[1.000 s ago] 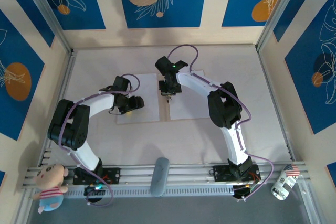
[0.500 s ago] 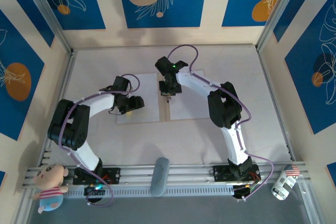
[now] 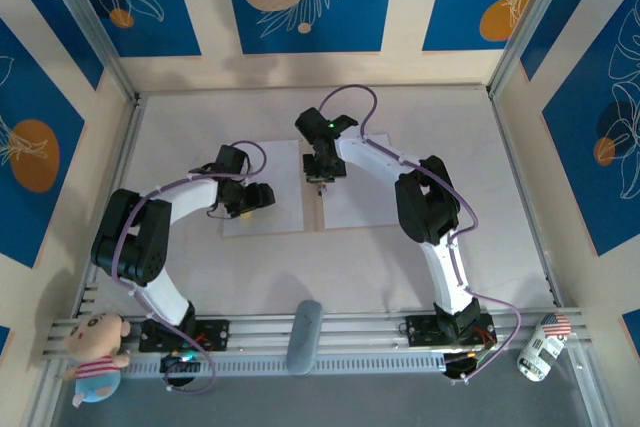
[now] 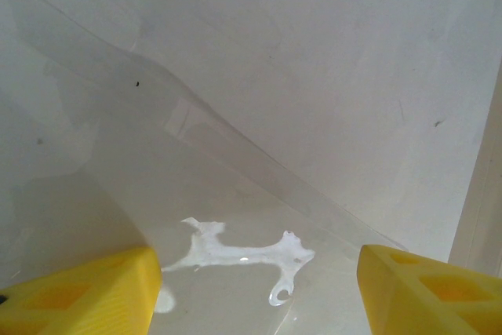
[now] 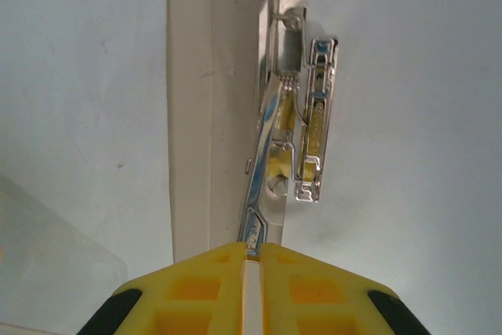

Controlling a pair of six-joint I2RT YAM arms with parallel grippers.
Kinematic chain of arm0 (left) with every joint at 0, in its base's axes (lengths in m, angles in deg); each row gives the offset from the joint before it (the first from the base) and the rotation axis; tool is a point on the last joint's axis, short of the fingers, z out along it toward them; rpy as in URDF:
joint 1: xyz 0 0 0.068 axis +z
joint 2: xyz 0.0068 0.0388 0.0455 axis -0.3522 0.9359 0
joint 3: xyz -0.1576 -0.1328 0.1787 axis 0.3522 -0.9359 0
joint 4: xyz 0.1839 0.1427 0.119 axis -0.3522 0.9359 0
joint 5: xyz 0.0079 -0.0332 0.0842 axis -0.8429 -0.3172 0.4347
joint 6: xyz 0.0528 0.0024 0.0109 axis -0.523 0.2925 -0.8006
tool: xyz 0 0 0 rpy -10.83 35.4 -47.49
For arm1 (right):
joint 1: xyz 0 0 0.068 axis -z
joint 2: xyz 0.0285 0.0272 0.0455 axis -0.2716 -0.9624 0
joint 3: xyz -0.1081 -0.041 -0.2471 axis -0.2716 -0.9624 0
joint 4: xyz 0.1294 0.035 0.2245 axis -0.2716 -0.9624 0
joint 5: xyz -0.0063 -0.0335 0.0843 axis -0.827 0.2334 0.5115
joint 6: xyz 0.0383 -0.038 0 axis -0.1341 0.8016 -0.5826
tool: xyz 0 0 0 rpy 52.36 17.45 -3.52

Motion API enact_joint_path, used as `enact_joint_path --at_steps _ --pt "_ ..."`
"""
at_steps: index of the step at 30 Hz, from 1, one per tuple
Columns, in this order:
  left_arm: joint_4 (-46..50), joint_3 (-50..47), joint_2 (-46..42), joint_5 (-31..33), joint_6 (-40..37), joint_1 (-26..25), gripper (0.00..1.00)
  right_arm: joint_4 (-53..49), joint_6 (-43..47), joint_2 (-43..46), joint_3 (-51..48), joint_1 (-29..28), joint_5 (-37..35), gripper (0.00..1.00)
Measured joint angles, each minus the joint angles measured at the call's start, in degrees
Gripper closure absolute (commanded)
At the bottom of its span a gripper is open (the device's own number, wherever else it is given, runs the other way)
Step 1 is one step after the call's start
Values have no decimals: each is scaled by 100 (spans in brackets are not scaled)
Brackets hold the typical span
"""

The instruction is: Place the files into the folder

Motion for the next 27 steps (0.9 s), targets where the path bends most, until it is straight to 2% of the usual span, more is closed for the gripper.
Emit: enact_joint_path --at_steps 12,20,27 --pt "48 50 39 -2 0 0 32 -70 39 -76 317 140 -4 80" --pt "48 59 59 -2 0 0 32 -87 22 -76 319 127 107 68" --pt "46 61 63 -2 0 0 32 -83 13 -76 317 120 151 67"
